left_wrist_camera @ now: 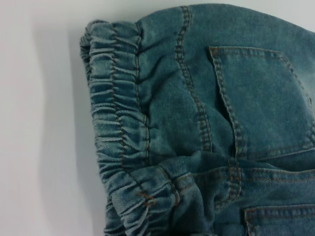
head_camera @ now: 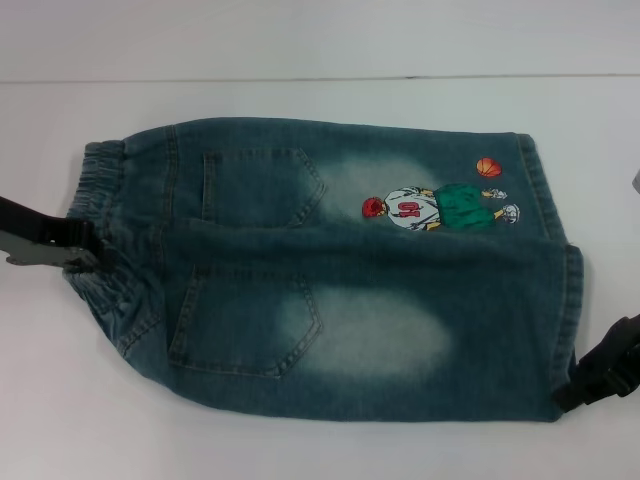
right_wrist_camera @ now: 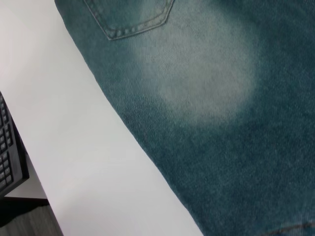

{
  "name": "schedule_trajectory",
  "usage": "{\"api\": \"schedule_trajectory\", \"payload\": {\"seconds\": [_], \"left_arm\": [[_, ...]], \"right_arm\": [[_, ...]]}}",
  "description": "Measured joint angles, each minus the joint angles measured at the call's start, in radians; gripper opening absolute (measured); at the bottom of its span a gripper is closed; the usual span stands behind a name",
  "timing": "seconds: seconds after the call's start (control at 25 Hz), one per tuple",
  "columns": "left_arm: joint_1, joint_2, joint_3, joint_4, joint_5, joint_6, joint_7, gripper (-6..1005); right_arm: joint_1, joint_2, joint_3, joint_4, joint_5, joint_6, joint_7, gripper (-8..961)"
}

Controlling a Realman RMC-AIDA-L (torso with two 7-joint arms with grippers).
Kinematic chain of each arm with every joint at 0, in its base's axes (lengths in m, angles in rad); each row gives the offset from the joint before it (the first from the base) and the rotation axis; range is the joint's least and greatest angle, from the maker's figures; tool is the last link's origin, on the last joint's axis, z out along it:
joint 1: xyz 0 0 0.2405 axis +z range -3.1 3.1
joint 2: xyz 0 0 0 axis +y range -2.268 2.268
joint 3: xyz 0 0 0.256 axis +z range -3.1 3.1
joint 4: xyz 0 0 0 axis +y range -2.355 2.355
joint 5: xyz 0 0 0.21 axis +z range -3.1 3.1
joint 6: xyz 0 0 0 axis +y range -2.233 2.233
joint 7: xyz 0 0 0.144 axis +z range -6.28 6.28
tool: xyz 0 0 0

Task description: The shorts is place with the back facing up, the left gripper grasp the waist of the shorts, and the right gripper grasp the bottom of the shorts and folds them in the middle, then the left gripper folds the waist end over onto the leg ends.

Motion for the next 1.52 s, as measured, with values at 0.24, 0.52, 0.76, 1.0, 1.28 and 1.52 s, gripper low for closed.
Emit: {"api": "schedule_trajectory", "payload": {"seconds": [0.24,0.52,0.76,1.0,1.28,1.52], "left_arm": [[-0.004,0.003,-0.002,0.000,0.000,0.001,0.000,27],[-0.002,0.011,-0.060,0.007,-0.011,-0.012,-0.012,28],[0.006,0.017,-0.193,0.008,-0.027,-0.052,-0.003,28],[0.058,0.012,-0.217,0.002,-0.168,-0.132,0.000,28],[0.107,-0.006,-0.216,-0.001,-0.291,-0.234,0.011,28],[0.131,-0.016,-0.218,-0.061,-0.396,-0.336,0.066,28]], "right_arm": [[0.000,0.000,0.010,0.000,0.001,0.006,-0.002,101],[-0.017,-0.018,0.134,-0.006,0.092,0.023,-0.034,19],[-0.094,-0.051,0.249,0.012,0.345,0.097,-0.051,14],[-0.155,-0.010,0.273,0.038,0.559,0.206,-0.072,25],[-0.174,0.049,0.280,0.073,0.636,0.463,-0.144,38],[-0.161,0.079,0.279,0.120,0.664,0.661,-0.208,49]]}}
